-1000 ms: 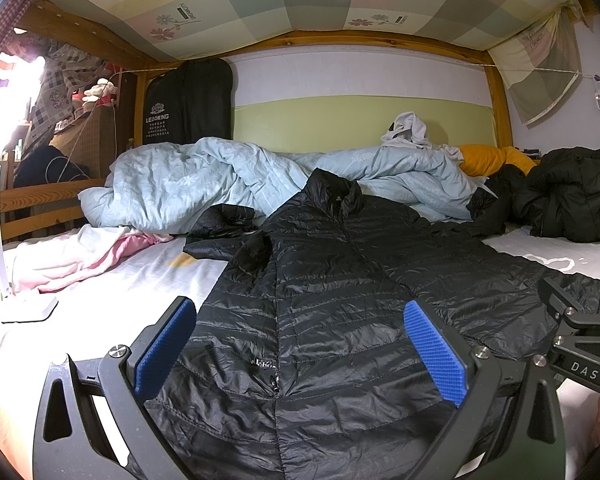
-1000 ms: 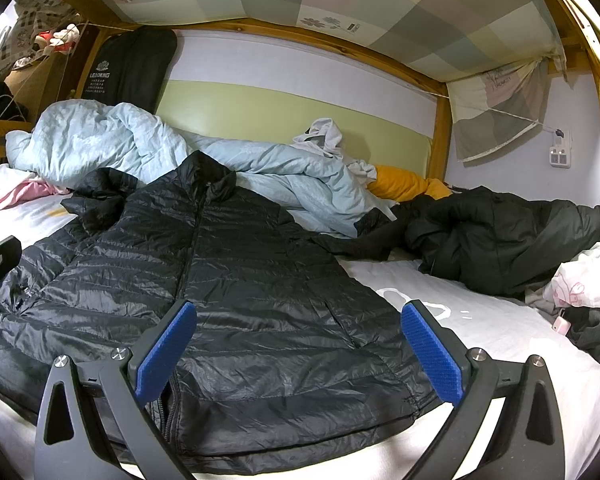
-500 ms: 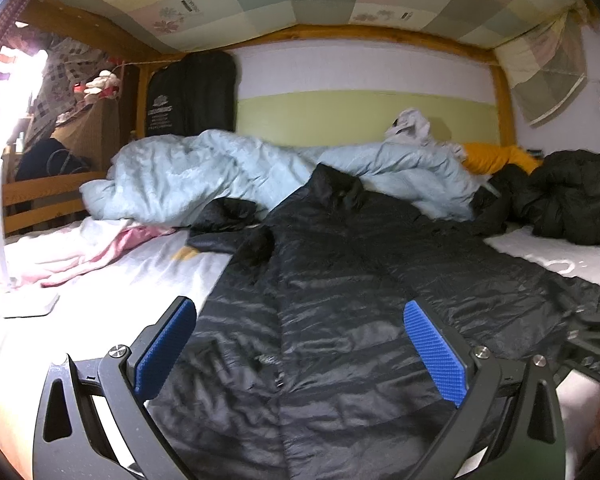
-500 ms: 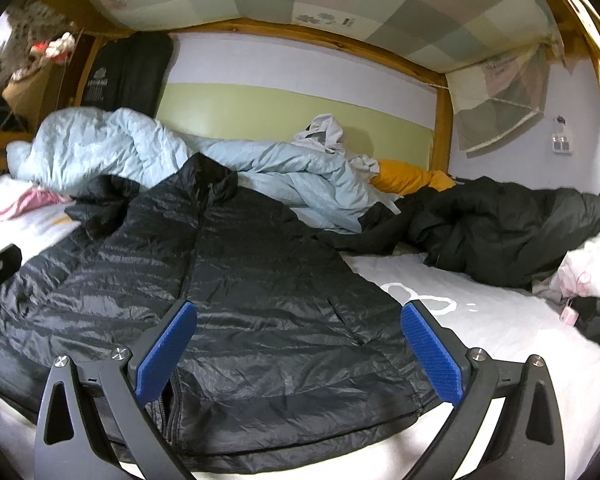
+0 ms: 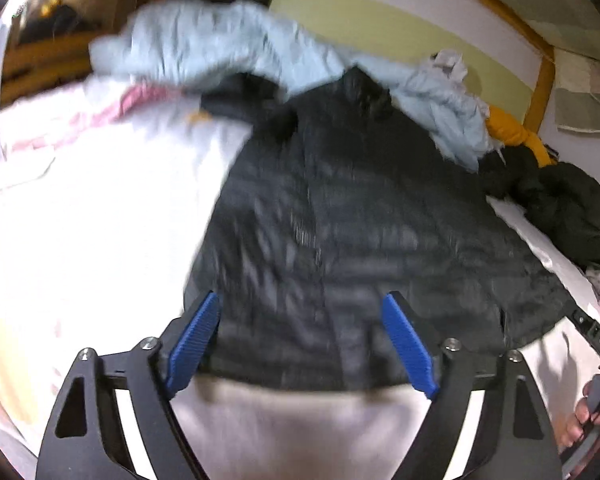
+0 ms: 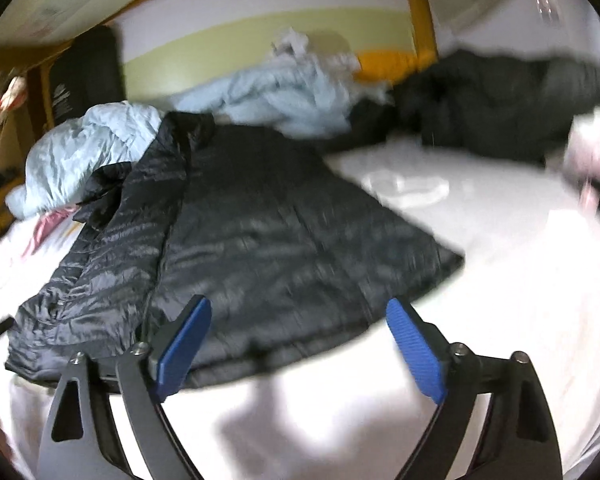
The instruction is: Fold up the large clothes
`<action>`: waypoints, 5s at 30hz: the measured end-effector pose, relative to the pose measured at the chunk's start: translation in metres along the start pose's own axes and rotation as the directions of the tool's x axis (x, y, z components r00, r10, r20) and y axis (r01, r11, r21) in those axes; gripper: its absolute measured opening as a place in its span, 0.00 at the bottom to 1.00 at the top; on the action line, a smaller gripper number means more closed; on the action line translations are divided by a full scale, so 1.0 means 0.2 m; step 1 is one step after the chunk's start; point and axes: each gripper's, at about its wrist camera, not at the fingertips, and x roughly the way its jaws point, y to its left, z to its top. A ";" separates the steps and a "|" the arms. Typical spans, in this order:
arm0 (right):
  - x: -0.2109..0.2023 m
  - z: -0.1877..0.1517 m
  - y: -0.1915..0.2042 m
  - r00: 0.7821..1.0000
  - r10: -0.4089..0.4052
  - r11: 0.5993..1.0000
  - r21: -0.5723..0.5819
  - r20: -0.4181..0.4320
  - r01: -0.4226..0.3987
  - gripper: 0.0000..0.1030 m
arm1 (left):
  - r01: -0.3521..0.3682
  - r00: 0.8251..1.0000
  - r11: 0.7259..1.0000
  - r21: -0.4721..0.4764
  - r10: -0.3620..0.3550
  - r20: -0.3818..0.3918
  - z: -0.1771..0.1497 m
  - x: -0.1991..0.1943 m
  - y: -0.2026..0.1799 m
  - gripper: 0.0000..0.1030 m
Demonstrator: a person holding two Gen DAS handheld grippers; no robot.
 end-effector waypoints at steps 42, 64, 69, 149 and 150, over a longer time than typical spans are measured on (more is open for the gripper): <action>-0.38 0.04 -0.13 0.991 0.131 0.987 0.091 -0.004 -0.130 0.05 | -0.175 0.982 0.984 0.029 0.172 0.078 0.09 -0.35 0.22 0.05; 0.55 0.40 0.08 0.988 -0.087 0.984 -0.168 -0.130 0.064 0.05 | -0.261 0.962 0.918 0.299 0.275 -0.005 0.53 0.54 0.09 0.29; 0.55 0.41 0.01 0.994 -0.046 0.994 -0.102 -0.099 0.036 0.11 | -0.304 0.948 0.925 0.230 0.270 0.169 0.55 0.38 0.09 0.86; 0.52 0.52 0.04 0.999 0.009 0.974 -0.225 0.040 0.000 0.05 | -0.156 0.986 0.939 0.306 0.129 0.108 0.61 0.43 -0.04 0.11; 0.56 0.51 0.05 1.000 -0.007 0.972 -0.236 0.024 0.013 0.05 | -0.172 0.985 0.932 0.319 0.153 0.084 0.59 0.50 -0.04 0.11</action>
